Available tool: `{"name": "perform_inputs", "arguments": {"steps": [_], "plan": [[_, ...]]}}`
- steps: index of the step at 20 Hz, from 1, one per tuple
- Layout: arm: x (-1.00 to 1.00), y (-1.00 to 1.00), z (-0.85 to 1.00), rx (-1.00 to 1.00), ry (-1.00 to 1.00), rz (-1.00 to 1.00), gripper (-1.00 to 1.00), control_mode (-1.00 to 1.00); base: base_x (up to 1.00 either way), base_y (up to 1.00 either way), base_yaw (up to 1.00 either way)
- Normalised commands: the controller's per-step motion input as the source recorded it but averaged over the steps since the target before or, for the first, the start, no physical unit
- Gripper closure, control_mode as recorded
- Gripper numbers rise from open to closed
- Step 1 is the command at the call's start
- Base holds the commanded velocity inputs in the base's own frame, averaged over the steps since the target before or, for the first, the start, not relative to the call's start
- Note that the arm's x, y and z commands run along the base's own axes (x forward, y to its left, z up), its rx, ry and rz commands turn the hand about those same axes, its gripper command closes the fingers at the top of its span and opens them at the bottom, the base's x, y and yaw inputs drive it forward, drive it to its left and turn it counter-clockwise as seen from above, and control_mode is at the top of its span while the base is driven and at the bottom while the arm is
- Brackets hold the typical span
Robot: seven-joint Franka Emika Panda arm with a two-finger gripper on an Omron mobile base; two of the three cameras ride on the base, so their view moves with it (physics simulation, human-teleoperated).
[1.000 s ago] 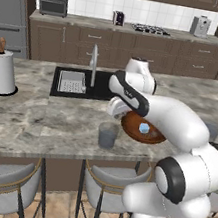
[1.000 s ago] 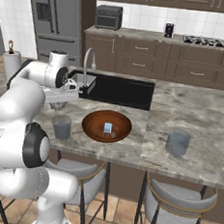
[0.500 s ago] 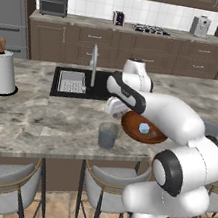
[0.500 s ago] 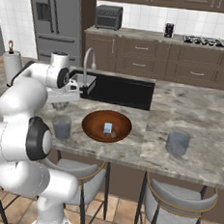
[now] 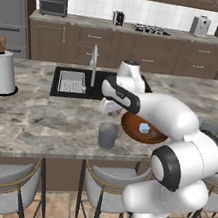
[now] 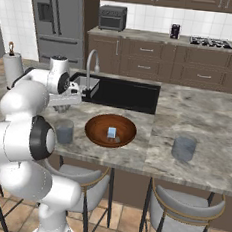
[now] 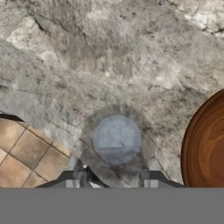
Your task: There are four ice cubes in the ice bowl. Place two ice cubes in each glass of water.
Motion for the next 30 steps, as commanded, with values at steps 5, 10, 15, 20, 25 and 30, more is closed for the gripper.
{"name": "perform_inputs", "arguments": {"steps": [5,10,15,20,25,30], "plan": [[0.12,0.02,-0.07,0.01,-0.11,-0.02,1.0,-1.0,0.0,0.0,0.0],[0.0,0.0,-0.04,0.03,-0.04,-0.01,1.0,-1.0,0.0,0.0,0.0],[0.0,0.0,-0.09,0.04,0.0,-0.01,1.0,-1.0,0.0,0.0,0.0],[0.0,0.0,-0.2,0.02,0.0,0.0,1.0,-1.0,0.0,0.0,0.0],[0.1,0.0,-0.21,0.0,0.0,-0.01,1.0,-1.0,0.0,0.0,0.0],[0.15,0.0,-0.16,0.0,0.0,-0.01,1.0,-1.0,0.0,0.0,0.0]]}}
